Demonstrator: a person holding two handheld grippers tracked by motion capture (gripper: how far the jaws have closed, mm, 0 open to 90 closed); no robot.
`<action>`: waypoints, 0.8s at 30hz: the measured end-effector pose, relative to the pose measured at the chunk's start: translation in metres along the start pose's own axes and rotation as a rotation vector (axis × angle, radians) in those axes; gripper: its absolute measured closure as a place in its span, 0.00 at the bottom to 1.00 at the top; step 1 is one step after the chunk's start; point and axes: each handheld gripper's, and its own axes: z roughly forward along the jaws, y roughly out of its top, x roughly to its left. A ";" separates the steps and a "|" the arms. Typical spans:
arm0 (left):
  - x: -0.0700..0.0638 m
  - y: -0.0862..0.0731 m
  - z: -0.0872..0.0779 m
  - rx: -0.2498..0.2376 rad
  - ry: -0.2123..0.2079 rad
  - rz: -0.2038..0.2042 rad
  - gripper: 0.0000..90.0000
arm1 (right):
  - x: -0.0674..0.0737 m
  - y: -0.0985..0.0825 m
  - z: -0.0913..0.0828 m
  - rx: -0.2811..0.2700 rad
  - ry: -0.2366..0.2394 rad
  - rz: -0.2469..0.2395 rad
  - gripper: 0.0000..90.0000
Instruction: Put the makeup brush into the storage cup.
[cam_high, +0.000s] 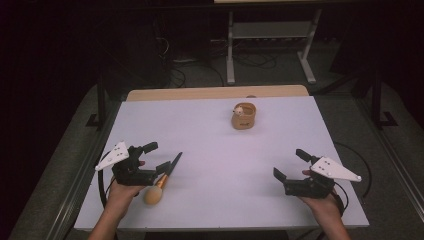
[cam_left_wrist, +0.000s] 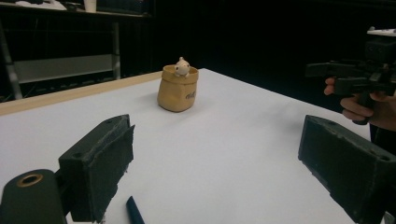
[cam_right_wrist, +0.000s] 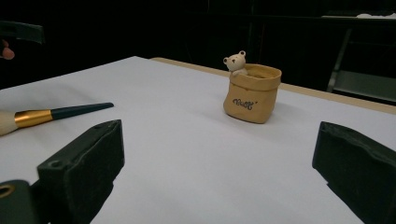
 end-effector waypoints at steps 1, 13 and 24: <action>0.000 0.000 0.001 0.000 0.003 0.003 0.11 | 0.000 0.000 0.000 -0.002 0.001 -0.006 0.02; 0.007 0.001 0.009 -0.007 0.023 0.012 0.11 | -0.001 0.000 0.000 -0.003 -0.006 -0.007 0.02; 0.013 0.003 0.018 0.002 0.029 0.011 0.11 | -0.001 0.000 0.000 0.003 -0.010 -0.006 0.02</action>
